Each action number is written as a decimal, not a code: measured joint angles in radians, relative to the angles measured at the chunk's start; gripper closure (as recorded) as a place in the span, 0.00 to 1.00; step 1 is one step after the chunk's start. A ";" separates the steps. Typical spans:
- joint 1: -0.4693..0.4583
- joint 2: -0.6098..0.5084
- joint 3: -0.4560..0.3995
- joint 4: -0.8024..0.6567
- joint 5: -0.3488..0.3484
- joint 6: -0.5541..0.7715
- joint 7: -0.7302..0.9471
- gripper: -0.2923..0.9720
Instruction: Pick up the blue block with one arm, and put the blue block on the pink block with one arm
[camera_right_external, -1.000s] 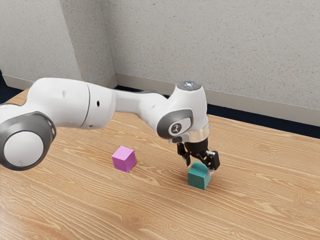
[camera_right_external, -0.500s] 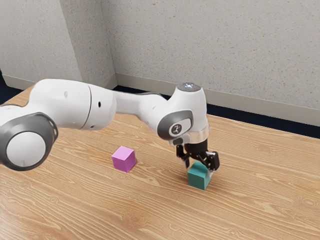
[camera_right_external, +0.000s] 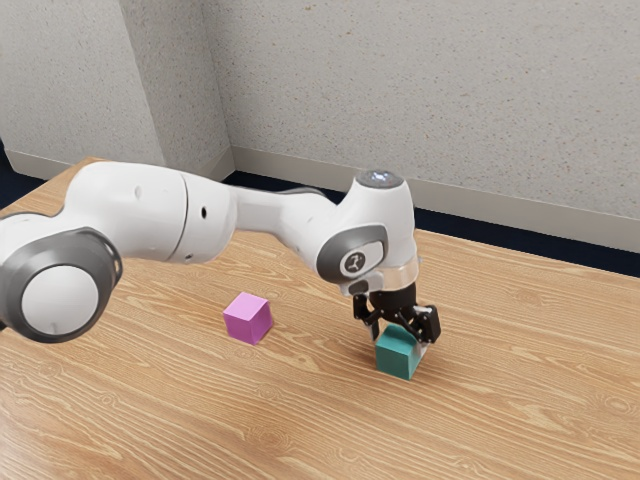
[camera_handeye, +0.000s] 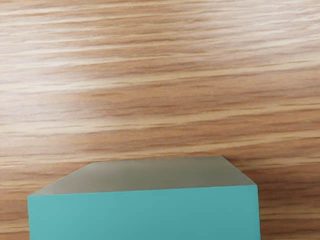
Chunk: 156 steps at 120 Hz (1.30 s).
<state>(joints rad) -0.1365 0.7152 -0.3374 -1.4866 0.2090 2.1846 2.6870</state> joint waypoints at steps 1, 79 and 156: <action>0.000 0.000 0.000 0.000 0.000 0.000 0.000 0.23; 0.000 0.026 -0.001 0.014 0.006 -0.004 -0.021 0.30; 0.000 0.022 0.000 0.034 0.005 -0.020 -0.036 0.43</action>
<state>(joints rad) -0.1365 0.7377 -0.3374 -1.4531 0.2144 2.1649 2.6508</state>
